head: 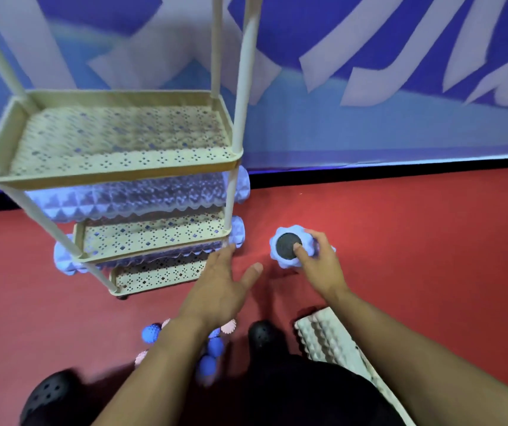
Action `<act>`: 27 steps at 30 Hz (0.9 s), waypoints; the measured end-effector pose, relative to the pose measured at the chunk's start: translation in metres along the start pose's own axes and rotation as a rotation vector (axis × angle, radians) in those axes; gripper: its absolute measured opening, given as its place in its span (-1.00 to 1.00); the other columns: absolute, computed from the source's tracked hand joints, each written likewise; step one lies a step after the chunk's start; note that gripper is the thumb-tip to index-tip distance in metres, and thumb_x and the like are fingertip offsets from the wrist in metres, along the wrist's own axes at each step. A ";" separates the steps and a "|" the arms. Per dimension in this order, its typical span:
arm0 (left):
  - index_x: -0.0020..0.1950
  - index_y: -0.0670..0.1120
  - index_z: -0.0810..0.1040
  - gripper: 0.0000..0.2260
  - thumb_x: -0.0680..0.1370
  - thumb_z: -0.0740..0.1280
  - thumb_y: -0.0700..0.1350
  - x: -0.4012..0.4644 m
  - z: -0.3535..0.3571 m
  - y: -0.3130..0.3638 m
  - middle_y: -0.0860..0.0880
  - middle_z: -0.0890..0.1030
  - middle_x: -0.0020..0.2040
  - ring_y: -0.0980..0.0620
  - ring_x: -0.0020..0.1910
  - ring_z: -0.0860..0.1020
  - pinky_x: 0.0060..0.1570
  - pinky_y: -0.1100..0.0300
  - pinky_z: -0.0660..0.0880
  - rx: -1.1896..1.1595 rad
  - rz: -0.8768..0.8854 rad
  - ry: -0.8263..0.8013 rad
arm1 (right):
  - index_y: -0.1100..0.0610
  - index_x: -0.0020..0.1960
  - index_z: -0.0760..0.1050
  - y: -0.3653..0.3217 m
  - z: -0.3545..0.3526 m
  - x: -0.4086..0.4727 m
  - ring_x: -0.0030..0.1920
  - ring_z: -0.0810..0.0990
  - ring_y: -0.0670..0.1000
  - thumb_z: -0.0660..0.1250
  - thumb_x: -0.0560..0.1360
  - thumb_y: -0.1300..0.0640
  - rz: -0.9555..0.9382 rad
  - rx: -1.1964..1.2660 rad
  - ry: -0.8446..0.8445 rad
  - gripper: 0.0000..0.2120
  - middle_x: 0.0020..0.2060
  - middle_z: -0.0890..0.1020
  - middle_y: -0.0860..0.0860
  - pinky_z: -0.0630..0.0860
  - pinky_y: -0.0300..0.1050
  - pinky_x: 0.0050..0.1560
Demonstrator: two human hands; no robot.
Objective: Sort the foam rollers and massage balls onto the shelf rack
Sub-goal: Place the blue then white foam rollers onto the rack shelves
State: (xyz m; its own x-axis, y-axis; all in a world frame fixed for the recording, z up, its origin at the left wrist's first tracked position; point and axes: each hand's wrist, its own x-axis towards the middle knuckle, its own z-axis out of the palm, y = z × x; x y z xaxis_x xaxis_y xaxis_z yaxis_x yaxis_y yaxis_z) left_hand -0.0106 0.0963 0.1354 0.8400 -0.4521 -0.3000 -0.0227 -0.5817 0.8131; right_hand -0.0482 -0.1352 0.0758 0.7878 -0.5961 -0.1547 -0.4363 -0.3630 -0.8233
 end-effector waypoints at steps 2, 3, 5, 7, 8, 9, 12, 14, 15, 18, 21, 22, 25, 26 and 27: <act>0.60 -0.01 0.23 -0.33 0.57 0.31 0.23 -0.012 -0.010 0.001 -0.01 0.29 0.54 0.08 0.52 0.26 0.53 0.11 0.15 -0.002 0.018 -0.017 | -0.19 0.17 0.46 -0.017 -0.001 -0.009 0.08 0.65 0.06 0.40 0.43 -0.08 0.067 0.107 0.000 -0.68 0.07 0.65 -0.05 0.62 0.17 0.09; 0.60 -0.01 0.23 -0.33 0.57 0.31 0.23 -0.018 -0.014 0.001 -0.01 0.30 0.54 0.10 0.51 0.26 0.53 0.11 0.15 -0.001 0.027 -0.026 | -0.16 0.16 0.46 -0.025 0.000 -0.013 0.05 0.67 0.08 0.41 0.45 -0.03 0.088 0.171 0.003 -0.70 0.09 0.64 -0.01 0.65 0.22 0.02; 0.59 -0.02 0.23 -0.35 0.58 0.32 0.20 -0.030 -0.026 -0.001 0.00 0.30 0.53 0.12 0.50 0.27 0.50 0.22 0.13 0.009 0.064 -0.038 | 0.03 0.18 0.48 -0.048 -0.001 -0.024 -0.05 0.66 0.07 0.40 0.52 0.18 0.108 0.287 0.026 -0.74 0.09 0.61 0.08 0.70 0.15 -0.19; 0.59 -0.05 0.21 -0.37 0.59 0.34 0.13 -0.040 -0.041 -0.004 0.00 0.30 0.51 0.10 0.49 0.26 0.42 0.32 0.12 0.043 0.081 -0.035 | 0.14 0.17 0.49 -0.070 -0.002 -0.035 -0.09 0.63 0.03 0.40 0.54 0.27 0.114 0.351 0.032 -0.77 0.07 0.59 0.14 0.69 0.04 -0.31; 0.59 -0.06 0.20 -0.34 0.58 0.36 0.13 -0.044 -0.048 -0.007 -0.01 0.29 0.52 0.09 0.50 0.26 0.43 0.30 0.13 0.049 0.086 -0.026 | 0.16 0.16 0.49 -0.079 -0.002 -0.041 -0.08 0.64 0.04 0.40 0.55 0.27 0.127 0.388 0.007 -0.79 0.08 0.59 0.15 0.69 0.04 -0.30; 0.60 -0.05 0.17 -0.29 0.56 0.38 0.16 -0.047 -0.056 -0.011 -0.01 0.26 0.54 0.08 0.50 0.26 0.48 0.23 0.15 0.051 0.080 -0.017 | 0.16 0.15 0.48 -0.091 -0.001 -0.048 -0.05 0.65 0.09 0.39 0.56 0.26 0.147 0.425 -0.027 -0.81 0.08 0.58 0.14 0.69 0.06 -0.28; 0.63 -0.01 0.07 -0.14 0.50 0.43 0.23 -0.057 -0.081 -0.021 0.01 0.15 0.61 0.06 0.55 0.22 0.53 0.09 0.17 0.082 0.075 -0.008 | 0.21 0.18 0.47 -0.128 0.005 -0.074 0.07 0.66 0.34 0.37 0.57 0.25 0.213 0.475 -0.152 -0.79 0.04 0.60 0.12 0.70 0.11 -0.22; 0.64 0.00 0.02 -0.08 0.46 0.46 0.24 -0.065 -0.096 -0.027 0.02 0.10 0.62 0.05 0.57 0.17 0.54 0.09 0.16 0.100 0.086 0.004 | 0.19 0.15 0.49 -0.155 0.013 -0.094 0.06 0.65 0.41 0.38 0.56 0.23 0.207 0.489 -0.245 -0.82 0.04 0.62 0.17 0.69 0.05 -0.24; 0.65 0.01 0.00 -0.04 0.43 0.48 0.25 -0.068 -0.101 -0.030 0.03 0.09 0.63 0.06 0.57 0.16 0.54 0.09 0.16 0.099 0.091 0.009 | 0.19 0.14 0.50 -0.166 0.017 -0.103 0.03 0.66 0.42 0.38 0.56 0.23 0.206 0.498 -0.286 -0.83 0.06 0.62 0.20 0.68 0.03 -0.23; 0.64 0.11 -0.02 0.11 0.28 0.55 0.34 -0.079 -0.117 -0.043 0.11 0.11 0.61 0.09 0.56 0.19 0.52 0.00 0.25 0.068 0.110 0.036 | 0.20 0.15 0.52 -0.196 0.034 -0.125 -0.08 0.66 0.47 0.38 0.56 0.22 0.223 0.547 -0.404 -0.82 0.13 0.60 0.25 0.67 0.03 -0.21; 0.57 0.15 0.10 0.10 0.19 0.64 0.24 -0.086 -0.128 -0.060 0.21 0.31 0.48 0.17 0.46 0.32 0.42 0.05 0.38 0.024 0.153 0.093 | 0.20 0.08 0.53 -0.214 0.053 -0.139 -0.15 0.67 0.48 0.39 0.55 0.23 0.259 0.620 -0.496 -0.88 0.12 0.58 0.26 0.66 0.08 -0.19; 0.54 0.15 0.14 0.05 0.19 0.66 0.18 -0.089 -0.131 -0.063 0.24 0.36 0.43 0.22 0.42 0.36 0.37 0.14 0.41 -0.001 0.158 0.107 | 0.19 0.04 0.53 -0.217 0.059 -0.142 -0.17 0.68 0.45 0.39 0.55 0.23 0.269 0.639 -0.520 -0.91 0.12 0.56 0.26 0.66 0.10 -0.16; 0.36 0.18 0.20 -0.15 0.25 0.67 0.10 -0.099 -0.141 -0.067 0.33 0.44 0.25 0.34 0.21 0.48 0.04 0.44 0.44 -0.078 0.135 0.222 | 0.18 -0.03 0.55 -0.225 0.077 -0.149 -0.26 0.69 0.33 0.39 0.55 0.23 0.308 0.672 -0.564 -0.97 0.09 0.47 0.21 0.66 0.10 -0.17; 0.32 0.22 0.22 -0.19 0.25 0.66 0.14 -0.103 -0.145 -0.066 0.33 0.48 0.20 0.34 0.16 0.50 -0.03 0.42 0.44 -0.084 0.124 0.268 | 0.18 -0.04 0.56 -0.228 0.082 -0.152 -0.29 0.69 0.28 0.39 0.54 0.23 0.320 0.677 -0.571 -0.97 0.08 0.46 0.20 0.66 0.08 -0.21; 0.28 0.30 0.24 -0.23 0.24 0.65 0.17 -0.107 -0.150 -0.064 0.33 0.52 0.17 0.34 0.13 0.52 -0.06 0.38 0.45 -0.070 0.123 0.303 | 0.19 -0.04 0.56 -0.230 0.085 -0.154 -0.31 0.69 0.25 0.40 0.54 0.23 0.325 0.676 -0.581 -0.97 0.07 0.47 0.20 0.65 0.06 -0.24</act>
State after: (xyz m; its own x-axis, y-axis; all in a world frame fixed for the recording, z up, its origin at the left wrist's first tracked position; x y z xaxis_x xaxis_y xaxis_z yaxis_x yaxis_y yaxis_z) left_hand -0.0177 0.2830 0.1900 0.9564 -0.2887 -0.0442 -0.1054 -0.4825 0.8695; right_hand -0.0318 0.1013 0.2428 0.8446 -0.0790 -0.5295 -0.4718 0.3577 -0.8059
